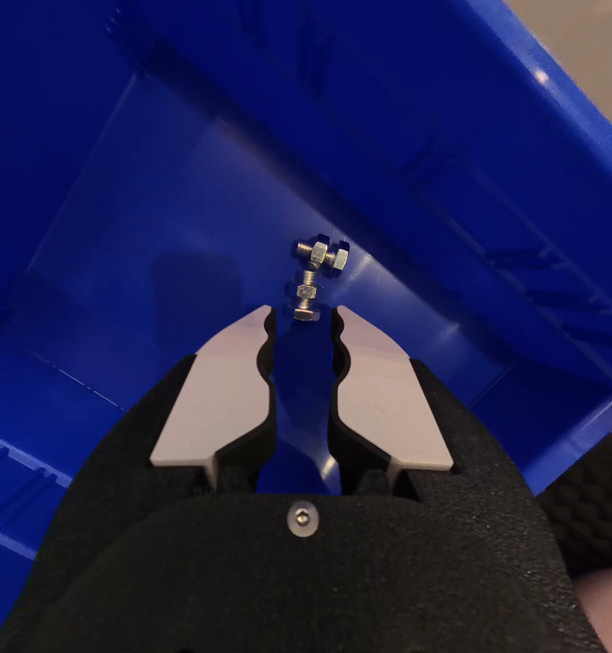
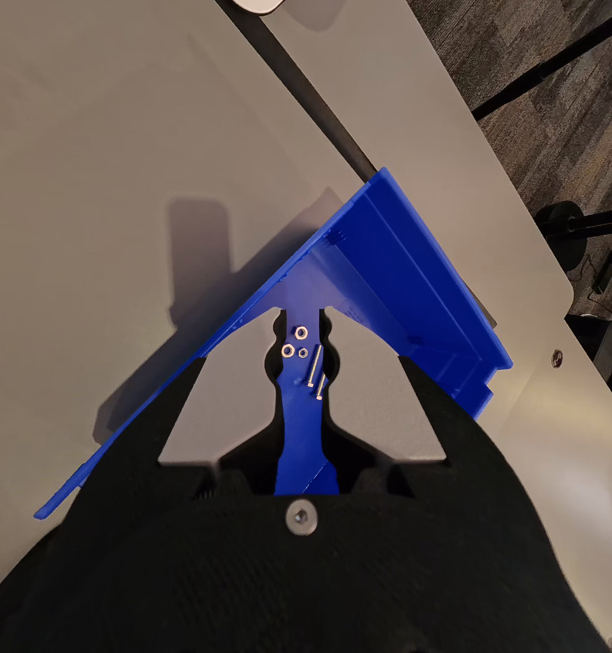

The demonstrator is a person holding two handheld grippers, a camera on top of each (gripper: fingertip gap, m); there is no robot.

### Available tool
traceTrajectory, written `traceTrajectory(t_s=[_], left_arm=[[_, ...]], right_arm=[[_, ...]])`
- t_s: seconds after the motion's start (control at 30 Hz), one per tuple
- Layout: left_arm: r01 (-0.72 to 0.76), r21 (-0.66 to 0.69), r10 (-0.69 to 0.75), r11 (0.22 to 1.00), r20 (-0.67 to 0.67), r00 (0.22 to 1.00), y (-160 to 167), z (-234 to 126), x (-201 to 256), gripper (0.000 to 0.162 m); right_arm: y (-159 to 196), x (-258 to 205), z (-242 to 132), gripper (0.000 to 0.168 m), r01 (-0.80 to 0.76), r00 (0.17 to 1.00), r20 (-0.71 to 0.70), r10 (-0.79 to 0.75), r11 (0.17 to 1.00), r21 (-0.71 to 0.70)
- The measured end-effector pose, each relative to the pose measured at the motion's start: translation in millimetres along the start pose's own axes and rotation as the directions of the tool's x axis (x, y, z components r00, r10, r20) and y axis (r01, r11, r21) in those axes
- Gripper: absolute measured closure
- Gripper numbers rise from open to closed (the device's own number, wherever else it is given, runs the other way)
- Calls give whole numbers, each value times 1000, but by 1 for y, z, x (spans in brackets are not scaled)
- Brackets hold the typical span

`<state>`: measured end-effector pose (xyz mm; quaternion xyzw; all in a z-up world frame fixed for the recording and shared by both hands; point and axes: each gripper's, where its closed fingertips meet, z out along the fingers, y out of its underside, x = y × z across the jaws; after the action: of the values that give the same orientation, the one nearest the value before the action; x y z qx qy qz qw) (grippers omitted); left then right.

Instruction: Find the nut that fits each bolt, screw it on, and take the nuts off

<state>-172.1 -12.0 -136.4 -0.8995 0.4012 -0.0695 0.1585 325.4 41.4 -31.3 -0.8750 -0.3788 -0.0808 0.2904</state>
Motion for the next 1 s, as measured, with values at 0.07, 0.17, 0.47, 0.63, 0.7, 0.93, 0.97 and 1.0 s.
traceTrajectory(t_s=[0.07,0.17,0.47,0.63,0.7,0.93,0.97,1.0], left_arm=[[-3,-15,3,1000,-12,1000,2,4,1,131],[13,-35,-14,999,-35,999,4,10,3,132],[5,-41,-3,999,28,1000,5,7,-5,142],[71,140,-90,988,135,987,-19,-32,-23,142],[88,219,-119,972,133,984,-28,-52,-22,142],[86,492,-118,866,36,992,-73,-111,7,142],[63,536,-81,842,10,997,-83,-119,19,143],[46,582,-43,812,-20,999,-94,-129,31,143]], right_arm=[[1,-1,1,149,6,1000,0,-6,1000,-5],[1,-2,2,149,15,1000,1,-15,1000,-11],[0,-2,3,150,27,1000,-9,-27,1000,-16],[-5,2,-3,150,-4,1000,-22,5,1000,26],[-9,3,-6,151,-19,1000,-22,20,998,52],[-22,5,-18,152,-47,997,-53,54,991,128],[-27,4,-24,152,-53,996,-58,63,986,159],[-34,3,-32,153,-54,995,-68,68,979,196]])
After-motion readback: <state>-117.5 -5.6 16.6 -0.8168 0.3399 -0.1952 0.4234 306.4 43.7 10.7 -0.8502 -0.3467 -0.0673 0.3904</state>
